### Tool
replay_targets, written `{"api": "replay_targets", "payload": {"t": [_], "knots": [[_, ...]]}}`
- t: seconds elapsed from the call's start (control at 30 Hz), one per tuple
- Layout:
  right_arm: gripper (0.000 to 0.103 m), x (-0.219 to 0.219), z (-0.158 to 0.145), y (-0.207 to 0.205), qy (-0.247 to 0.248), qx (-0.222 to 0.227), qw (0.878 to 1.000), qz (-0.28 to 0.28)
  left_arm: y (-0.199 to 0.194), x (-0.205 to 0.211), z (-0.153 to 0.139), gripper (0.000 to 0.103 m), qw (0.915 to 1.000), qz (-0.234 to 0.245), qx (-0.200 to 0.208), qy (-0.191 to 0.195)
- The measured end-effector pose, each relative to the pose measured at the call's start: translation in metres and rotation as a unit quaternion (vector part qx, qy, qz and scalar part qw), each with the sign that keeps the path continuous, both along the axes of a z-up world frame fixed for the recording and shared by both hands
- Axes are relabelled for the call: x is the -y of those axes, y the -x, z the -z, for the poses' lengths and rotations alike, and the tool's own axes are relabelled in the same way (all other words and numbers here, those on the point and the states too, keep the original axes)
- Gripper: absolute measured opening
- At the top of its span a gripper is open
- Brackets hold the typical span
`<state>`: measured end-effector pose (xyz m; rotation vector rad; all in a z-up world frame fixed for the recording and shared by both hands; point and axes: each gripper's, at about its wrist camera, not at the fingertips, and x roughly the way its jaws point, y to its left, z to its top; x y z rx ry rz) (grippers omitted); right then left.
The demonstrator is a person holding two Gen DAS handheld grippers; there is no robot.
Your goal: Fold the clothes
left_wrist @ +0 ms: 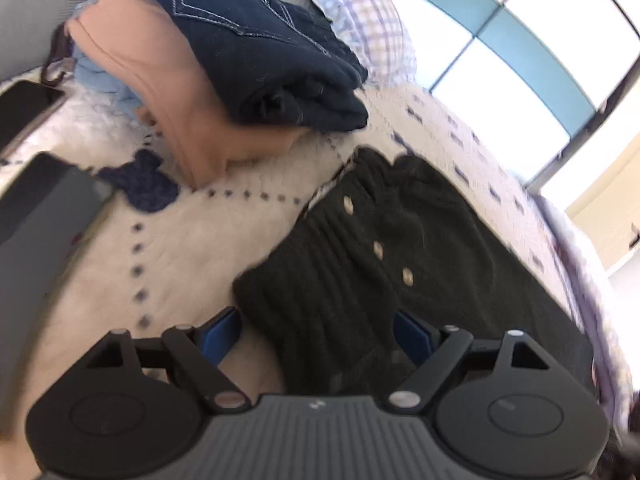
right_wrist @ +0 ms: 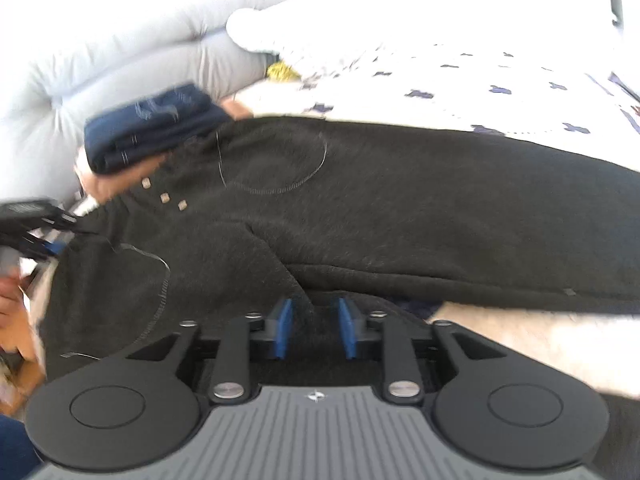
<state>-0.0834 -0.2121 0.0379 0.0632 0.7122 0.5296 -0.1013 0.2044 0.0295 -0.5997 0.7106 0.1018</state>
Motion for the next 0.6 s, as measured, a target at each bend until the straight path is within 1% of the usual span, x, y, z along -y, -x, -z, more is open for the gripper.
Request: {"api": "replay_targets", "payload": {"t": [0.03, 0.07, 0.1, 0.13, 0.17, 0.2, 0.27, 0.3, 0.4, 0.43, 0.5, 0.57, 0.6], "knots": [[0.038, 0.009, 0.0, 0.002, -0.004, 0.0, 1.0, 0.013, -0.003, 0.0, 0.001, 0.038, 0.9998, -0.015, -0.004, -0.011], [0.04, 0.017, 0.002, 0.005, -0.001, -0.002, 1.0, 0.027, -0.004, -0.002, 0.002, 0.031, 0.9996, -0.028, -0.006, -0.008], [0.041, 0.024, 0.005, 0.008, 0.009, -0.007, 0.999, 0.033, -0.003, -0.006, 0.004, 0.028, 0.9991, -0.041, -0.003, 0.013], [0.041, 0.03, 0.01, 0.01, 0.019, -0.012, 0.999, 0.04, 0.002, -0.01, 0.003, 0.025, 0.9984, -0.052, 0.004, 0.023], [0.041, 0.037, 0.016, 0.012, 0.035, -0.019, 0.998, 0.05, 0.009, -0.012, -0.002, 0.022, 0.9979, -0.059, 0.011, 0.023], [0.041, 0.044, 0.021, 0.014, 0.046, -0.024, 0.997, 0.058, 0.016, -0.017, -0.008, 0.021, 0.9973, -0.064, 0.022, 0.027], [0.04, 0.061, 0.024, 0.02, 0.034, -0.024, 0.997, 0.067, 0.032, -0.029, -0.023, 0.021, 0.9957, -0.069, 0.048, 0.039], [0.04, 0.066, 0.023, 0.022, 0.031, -0.024, 0.996, 0.074, 0.035, -0.03, -0.025, 0.021, 0.9957, -0.069, 0.051, 0.034], [0.041, 0.07, 0.028, 0.024, 0.036, -0.02, 0.996, 0.084, 0.034, -0.021, -0.02, 0.021, 0.9971, -0.064, 0.039, -0.011], [0.043, 0.068, 0.032, 0.023, 0.037, -0.016, 0.996, 0.085, 0.033, -0.017, -0.016, 0.022, 0.9972, -0.062, 0.035, -0.025], [0.045, 0.066, 0.036, 0.024, 0.044, -0.005, 0.995, 0.091, 0.032, -0.009, -0.008, 0.025, 0.9972, -0.047, 0.03, -0.05], [0.046, 0.065, 0.038, 0.024, 0.05, 0.004, 0.994, 0.096, 0.037, -0.01, -0.008, 0.037, 0.9968, -0.051, 0.029, -0.054], [0.046, 0.066, 0.036, 0.026, 0.052, 0.01, 0.994, 0.095, 0.043, -0.013, -0.013, 0.038, 0.9963, -0.06, 0.032, -0.053]]}}
